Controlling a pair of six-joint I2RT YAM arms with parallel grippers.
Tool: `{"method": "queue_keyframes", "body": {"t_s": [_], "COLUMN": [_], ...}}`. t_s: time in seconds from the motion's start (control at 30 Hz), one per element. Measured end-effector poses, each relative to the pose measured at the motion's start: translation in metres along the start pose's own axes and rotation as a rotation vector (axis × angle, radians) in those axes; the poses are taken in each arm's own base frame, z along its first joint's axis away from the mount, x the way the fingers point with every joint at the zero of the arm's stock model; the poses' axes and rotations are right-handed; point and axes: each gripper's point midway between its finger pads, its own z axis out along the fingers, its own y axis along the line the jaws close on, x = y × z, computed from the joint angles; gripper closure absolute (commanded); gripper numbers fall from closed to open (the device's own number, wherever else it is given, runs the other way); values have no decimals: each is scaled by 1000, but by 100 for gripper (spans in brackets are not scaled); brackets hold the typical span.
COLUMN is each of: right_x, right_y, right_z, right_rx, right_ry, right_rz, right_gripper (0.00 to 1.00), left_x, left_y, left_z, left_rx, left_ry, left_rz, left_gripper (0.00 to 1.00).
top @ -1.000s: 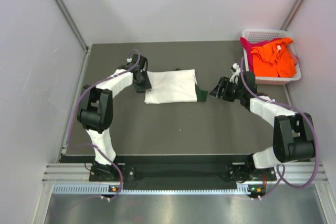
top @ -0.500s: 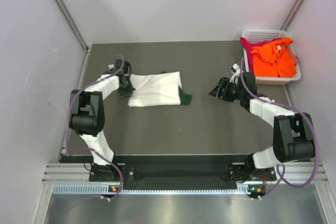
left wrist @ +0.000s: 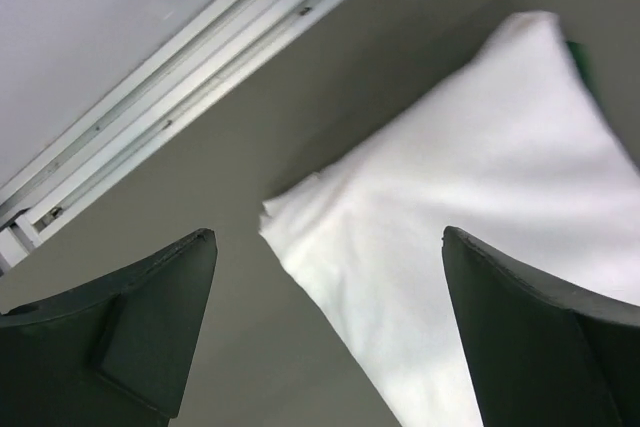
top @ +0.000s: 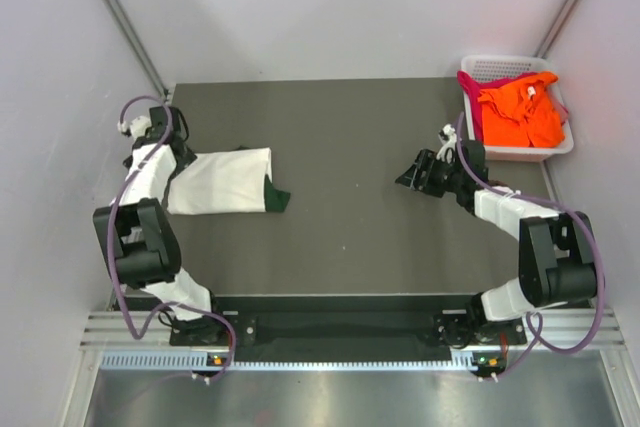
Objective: Fold and stack the t-shirts
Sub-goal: Neatly place the folded tshirt to the corner, then reset both grippers
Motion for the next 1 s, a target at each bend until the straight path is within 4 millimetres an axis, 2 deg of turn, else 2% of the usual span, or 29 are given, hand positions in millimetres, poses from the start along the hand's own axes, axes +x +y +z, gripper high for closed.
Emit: {"method": "queue_keyframes", "body": {"t_s": [0.1, 0.17, 0.23, 0.27, 0.3, 0.37, 0.43, 0.5, 0.6, 0.7, 0.77, 0.83, 0.9, 1.0], "right_x": [-1, -1, 0, 0, -2, -10, -23, -37, -54, -48, -32, -17, -4, -2], "right_y": [-1, -3, -6, -7, -6, -2, 3, 8, 11, 1, -12, -24, -33, -34], "right_z": [0, -2, -6, -9, -14, -27, -45, -64, -100, -131, -141, -142, -141, -144], "right_rx": [5, 15, 32, 41, 50, 65, 87, 110, 158, 195, 217, 232, 244, 241], "right_ry": [-4, -12, -26, -36, -55, -112, -190, -283, -469, -650, -715, -737, -731, -742], "right_rz": [0, -6, -14, -21, -33, -69, -103, -138, -183, -214, -222, -224, -220, -218], "right_gripper": [32, 29, 17, 7, 1, 0, 0, 0, 0, 0, 0, 0, 0, 0], "left_x": [-6, -10, -9, -10, -3, 13, 33, 60, 97, 131, 152, 168, 178, 183], "left_y": [-23, -45, -72, -84, -99, -121, -129, -129, -117, -100, -89, -81, -76, -71], "left_z": [-35, -70, -114, -138, -160, -200, -219, -220, -197, -170, -157, -150, -149, -155], "left_rx": [111, 231, 385, 471, 550, 719, 820, 877, 879, 858, 860, 884, 925, 990], "left_ry": [-46, -89, -135, -162, -174, -200, -212, -209, -183, -152, -132, -124, -127, -154], "left_rz": [16, 32, 54, 53, 73, 84, 97, 120, 155, 190, 221, 248, 256, 240], "left_gripper": [1, 1, 1, 1, 1, 1, 1, 1, 1, 1, 1, 1, 1, 1]}}
